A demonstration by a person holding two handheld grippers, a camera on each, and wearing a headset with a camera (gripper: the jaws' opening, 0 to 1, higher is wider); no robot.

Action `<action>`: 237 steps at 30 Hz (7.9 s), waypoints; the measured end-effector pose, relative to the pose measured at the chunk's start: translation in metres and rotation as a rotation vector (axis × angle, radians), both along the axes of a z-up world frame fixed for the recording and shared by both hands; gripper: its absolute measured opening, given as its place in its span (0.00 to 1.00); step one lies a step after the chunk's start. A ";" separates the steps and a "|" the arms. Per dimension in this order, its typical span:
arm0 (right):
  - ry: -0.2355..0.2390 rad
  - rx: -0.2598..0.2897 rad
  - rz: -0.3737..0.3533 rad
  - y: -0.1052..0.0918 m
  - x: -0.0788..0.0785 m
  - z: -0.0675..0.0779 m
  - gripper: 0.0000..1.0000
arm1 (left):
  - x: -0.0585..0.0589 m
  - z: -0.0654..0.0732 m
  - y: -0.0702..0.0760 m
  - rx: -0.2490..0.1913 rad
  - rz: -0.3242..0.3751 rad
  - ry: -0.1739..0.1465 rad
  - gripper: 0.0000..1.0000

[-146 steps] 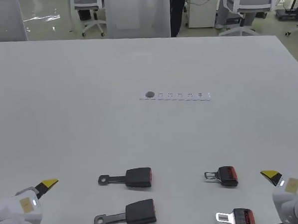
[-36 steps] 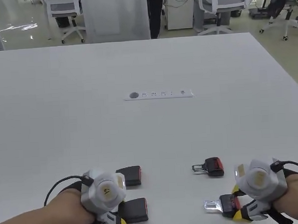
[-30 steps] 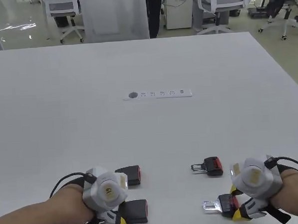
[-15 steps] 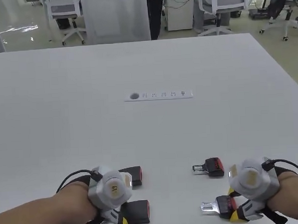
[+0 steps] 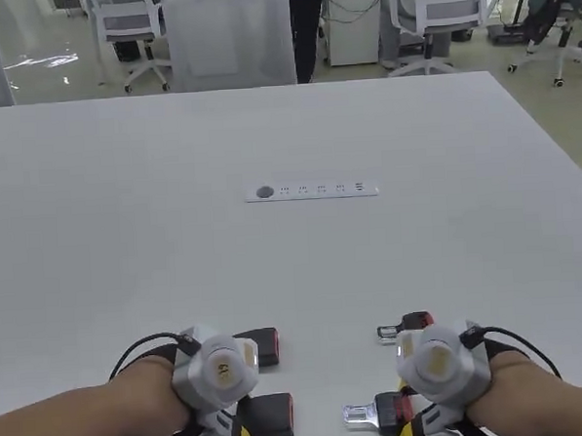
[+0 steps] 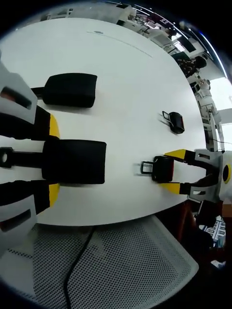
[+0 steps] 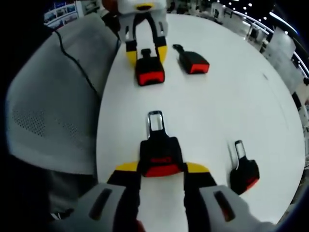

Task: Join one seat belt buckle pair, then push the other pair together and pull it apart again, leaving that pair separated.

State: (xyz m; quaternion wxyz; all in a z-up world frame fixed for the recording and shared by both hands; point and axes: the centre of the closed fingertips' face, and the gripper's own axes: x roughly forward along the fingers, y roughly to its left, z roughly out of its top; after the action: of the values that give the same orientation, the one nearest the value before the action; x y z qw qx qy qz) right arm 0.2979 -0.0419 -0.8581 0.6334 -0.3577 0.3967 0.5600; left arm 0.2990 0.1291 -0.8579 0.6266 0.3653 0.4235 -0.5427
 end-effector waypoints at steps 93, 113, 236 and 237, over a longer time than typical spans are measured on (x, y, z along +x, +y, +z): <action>-0.040 0.080 0.017 0.093 -0.002 -0.002 0.31 | -0.002 -0.003 0.003 -0.045 -0.074 0.000 0.31; -0.008 0.119 -0.013 0.093 -0.001 0.000 0.33 | 0.000 -0.004 0.003 -0.032 -0.042 0.003 0.33; -0.074 0.085 -0.032 0.060 0.104 0.002 0.35 | 0.100 0.000 0.007 -0.035 0.010 -0.010 0.33; -0.086 0.075 -0.016 0.064 0.104 0.001 0.35 | 0.100 -0.001 0.008 -0.033 0.010 -0.009 0.33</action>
State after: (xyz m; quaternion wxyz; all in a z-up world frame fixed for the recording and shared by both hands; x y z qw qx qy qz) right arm 0.4021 0.0217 -0.8573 0.6674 -0.3540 0.3507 0.5534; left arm 0.3994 0.1368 -0.8587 0.6373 0.3553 0.4134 -0.5446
